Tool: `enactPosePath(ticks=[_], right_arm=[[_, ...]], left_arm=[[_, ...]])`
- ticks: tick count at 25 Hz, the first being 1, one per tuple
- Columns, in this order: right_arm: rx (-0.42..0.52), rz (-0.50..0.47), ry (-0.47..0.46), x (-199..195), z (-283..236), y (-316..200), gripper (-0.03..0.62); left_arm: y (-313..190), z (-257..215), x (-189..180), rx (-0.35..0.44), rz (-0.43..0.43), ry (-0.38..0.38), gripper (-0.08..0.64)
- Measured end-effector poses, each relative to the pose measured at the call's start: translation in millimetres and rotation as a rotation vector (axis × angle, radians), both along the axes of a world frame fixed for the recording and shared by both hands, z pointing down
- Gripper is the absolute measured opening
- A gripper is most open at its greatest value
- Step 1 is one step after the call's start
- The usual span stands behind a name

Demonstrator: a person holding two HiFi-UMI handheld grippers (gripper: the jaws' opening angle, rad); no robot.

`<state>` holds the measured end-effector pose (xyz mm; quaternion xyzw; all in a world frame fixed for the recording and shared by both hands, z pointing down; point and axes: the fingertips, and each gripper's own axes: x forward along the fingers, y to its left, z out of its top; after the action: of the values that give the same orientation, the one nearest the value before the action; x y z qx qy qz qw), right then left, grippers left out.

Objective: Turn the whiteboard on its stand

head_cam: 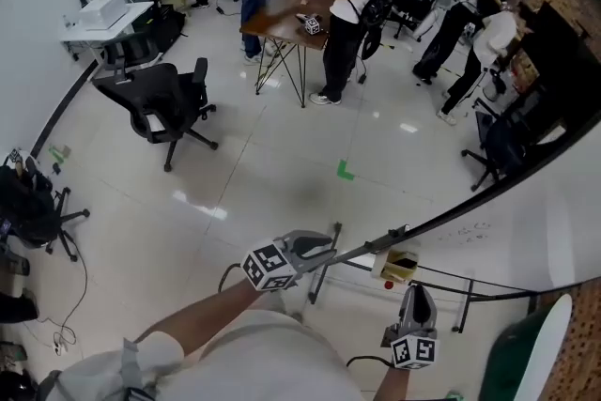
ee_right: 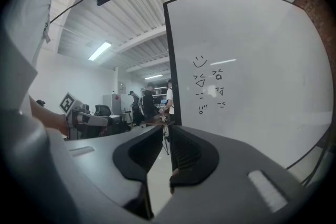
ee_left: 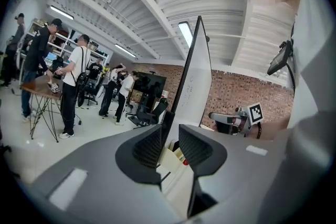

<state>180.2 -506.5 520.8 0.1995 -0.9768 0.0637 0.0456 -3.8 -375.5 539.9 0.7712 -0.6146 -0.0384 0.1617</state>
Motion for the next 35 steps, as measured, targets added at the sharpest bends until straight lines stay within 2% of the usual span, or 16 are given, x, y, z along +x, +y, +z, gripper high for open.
enactPosePath(ticks=[9,24,35], right_arm=[[0.010,0.132,-0.013,-3,-10,2,0.061],[0.040,0.318,-0.044,-6,-16,2,0.058],[0.029,0.433,-0.050,-8,-3,6,0.058]], left_arm=[[-29,-19,-14,0.030,0.133,-0.035,0.120],[-71,-36,-9,0.077,0.352,-0.070,0.133],[-102,-32,-13,0.076,0.466,-0.105,0.155]])
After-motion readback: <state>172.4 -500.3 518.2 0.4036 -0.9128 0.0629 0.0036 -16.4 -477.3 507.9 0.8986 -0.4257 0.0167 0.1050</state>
